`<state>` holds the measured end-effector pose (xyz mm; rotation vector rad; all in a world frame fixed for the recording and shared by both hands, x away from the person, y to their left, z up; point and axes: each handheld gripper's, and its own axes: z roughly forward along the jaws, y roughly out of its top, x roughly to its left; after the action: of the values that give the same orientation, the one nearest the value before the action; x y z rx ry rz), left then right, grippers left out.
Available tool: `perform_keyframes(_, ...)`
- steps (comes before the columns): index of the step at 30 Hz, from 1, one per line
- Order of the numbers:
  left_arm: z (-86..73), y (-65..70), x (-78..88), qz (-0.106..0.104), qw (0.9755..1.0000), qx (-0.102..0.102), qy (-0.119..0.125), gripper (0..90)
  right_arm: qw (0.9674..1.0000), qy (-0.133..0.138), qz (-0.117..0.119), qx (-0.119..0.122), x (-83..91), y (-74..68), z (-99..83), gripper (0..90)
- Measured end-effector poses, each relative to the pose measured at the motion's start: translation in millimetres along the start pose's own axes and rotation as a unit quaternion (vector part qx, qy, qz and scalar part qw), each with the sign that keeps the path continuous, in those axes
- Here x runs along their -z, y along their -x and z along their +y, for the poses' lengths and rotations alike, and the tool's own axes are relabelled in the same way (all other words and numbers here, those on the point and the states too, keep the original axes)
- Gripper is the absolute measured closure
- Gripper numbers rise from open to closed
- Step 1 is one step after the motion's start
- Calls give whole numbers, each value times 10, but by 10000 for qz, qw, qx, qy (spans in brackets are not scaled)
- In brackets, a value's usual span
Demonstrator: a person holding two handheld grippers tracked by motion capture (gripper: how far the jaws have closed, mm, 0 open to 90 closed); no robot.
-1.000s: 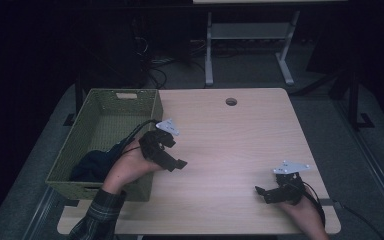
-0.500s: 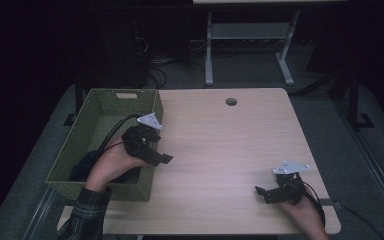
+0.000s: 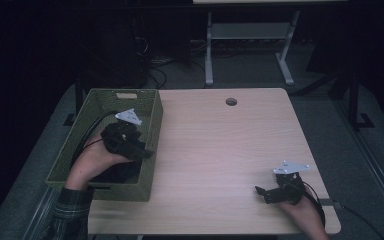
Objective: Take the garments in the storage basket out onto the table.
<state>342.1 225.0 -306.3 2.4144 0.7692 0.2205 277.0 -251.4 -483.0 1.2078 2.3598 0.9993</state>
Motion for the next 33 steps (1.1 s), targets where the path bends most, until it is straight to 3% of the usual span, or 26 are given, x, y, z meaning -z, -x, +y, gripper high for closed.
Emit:
perform_keyframes(15, -275, -281, 163, 326, 9989, 296, -159, 156, 10000, 2, -4, -1, 0, 0, 0, 18)
perform_keyframes(21, -349, -351, 197, 405, 9984, 386, -109, 155, 10000, -2, -1, 0, 0, 0, 0, 18)
perform_keyframes(33, -500, -446, 96, 475, 9975, 474, -231, 142, 10000, -4, 1, -3, 1, 0, 0, 18)
